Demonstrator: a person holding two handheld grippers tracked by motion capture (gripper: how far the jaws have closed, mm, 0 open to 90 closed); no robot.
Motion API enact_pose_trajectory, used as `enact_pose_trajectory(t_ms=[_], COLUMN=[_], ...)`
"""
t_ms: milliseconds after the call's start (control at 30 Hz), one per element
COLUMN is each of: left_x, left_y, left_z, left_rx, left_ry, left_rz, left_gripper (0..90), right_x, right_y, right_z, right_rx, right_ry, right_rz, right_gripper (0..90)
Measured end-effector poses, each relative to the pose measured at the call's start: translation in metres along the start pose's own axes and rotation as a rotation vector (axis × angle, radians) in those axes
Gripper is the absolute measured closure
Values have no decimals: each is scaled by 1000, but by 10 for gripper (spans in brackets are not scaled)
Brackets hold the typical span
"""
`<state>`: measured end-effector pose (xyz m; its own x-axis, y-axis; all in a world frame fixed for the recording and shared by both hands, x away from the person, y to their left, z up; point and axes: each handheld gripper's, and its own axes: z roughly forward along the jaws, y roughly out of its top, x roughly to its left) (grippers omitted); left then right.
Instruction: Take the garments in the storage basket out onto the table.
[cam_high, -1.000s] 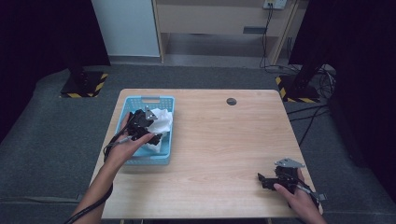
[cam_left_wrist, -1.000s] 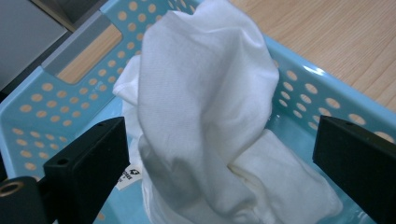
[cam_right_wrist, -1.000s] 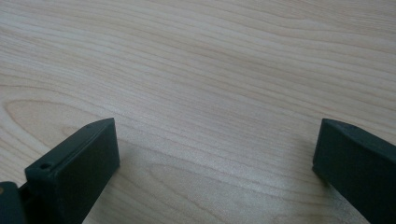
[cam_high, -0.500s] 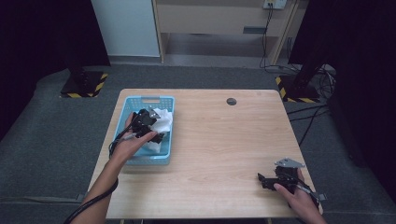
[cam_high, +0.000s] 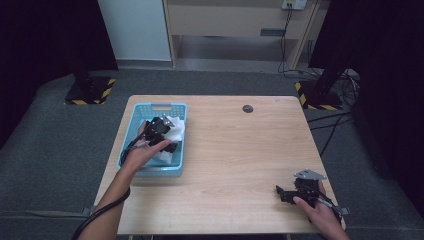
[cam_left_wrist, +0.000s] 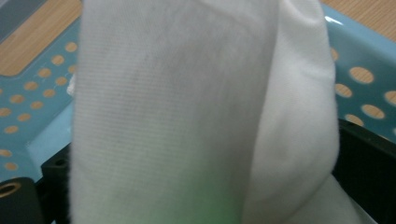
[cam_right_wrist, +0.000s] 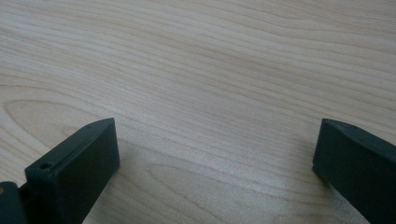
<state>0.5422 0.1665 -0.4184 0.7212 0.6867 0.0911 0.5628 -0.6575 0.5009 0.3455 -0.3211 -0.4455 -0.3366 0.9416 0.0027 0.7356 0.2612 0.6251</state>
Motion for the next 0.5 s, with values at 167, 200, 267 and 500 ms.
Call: enact_pose_trajectory(t_ms=[167,200,267,500], left_x=[2,2,4,3], left_y=[0,0,-1,-2], left_z=[5,5,7,12], left_rx=[4,3,11,13], left_ry=[-14,-18,-18,-27], left_rz=[-5,-9,-13,-13], left_gripper=[22,21,20,19], right_x=[0,0,0,0], right_y=[0,0,0,0], right_z=[0,0,0,0], right_rx=[0,0,0,-1], right_ry=[0,0,0,0], right_rz=[0,0,0,-1], right_gripper=[3,3,3,3])
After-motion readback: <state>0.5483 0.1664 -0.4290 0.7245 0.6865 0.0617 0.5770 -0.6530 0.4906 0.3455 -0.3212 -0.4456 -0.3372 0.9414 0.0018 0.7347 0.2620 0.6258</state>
